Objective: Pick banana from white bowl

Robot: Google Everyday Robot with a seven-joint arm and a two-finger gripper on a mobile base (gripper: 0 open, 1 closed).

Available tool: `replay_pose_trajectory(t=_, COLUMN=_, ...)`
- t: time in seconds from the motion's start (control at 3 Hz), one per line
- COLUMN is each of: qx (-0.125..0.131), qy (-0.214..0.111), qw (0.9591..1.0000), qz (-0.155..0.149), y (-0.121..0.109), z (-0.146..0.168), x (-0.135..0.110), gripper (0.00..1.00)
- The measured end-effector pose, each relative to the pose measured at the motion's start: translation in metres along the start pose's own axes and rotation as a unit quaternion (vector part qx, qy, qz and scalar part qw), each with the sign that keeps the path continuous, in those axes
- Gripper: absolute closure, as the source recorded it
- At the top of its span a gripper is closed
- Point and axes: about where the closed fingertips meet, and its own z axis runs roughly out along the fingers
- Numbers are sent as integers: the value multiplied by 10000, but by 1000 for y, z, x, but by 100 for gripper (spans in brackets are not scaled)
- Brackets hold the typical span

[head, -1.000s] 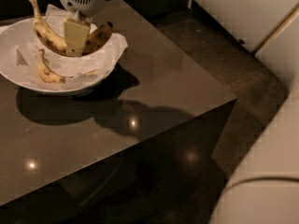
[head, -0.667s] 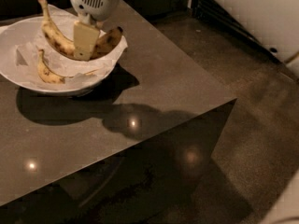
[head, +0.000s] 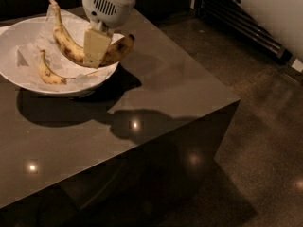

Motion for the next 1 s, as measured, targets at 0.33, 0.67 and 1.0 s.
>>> replay_pose_trajectory(t=0.33, qx=-15, qy=-57, qw=10000, qz=67, y=5, z=-1, x=6, gripper=100)
replay_pose_trajectory(t=0.67, qx=20, qy=-222, qw=9994, qz=256, y=16, z=-5, x=22, gripper=100)
replay_pose_trajectory(t=1.0, qx=247, qy=-363, qw=9982, qz=411, y=27, z=-13, x=40, gripper=100)
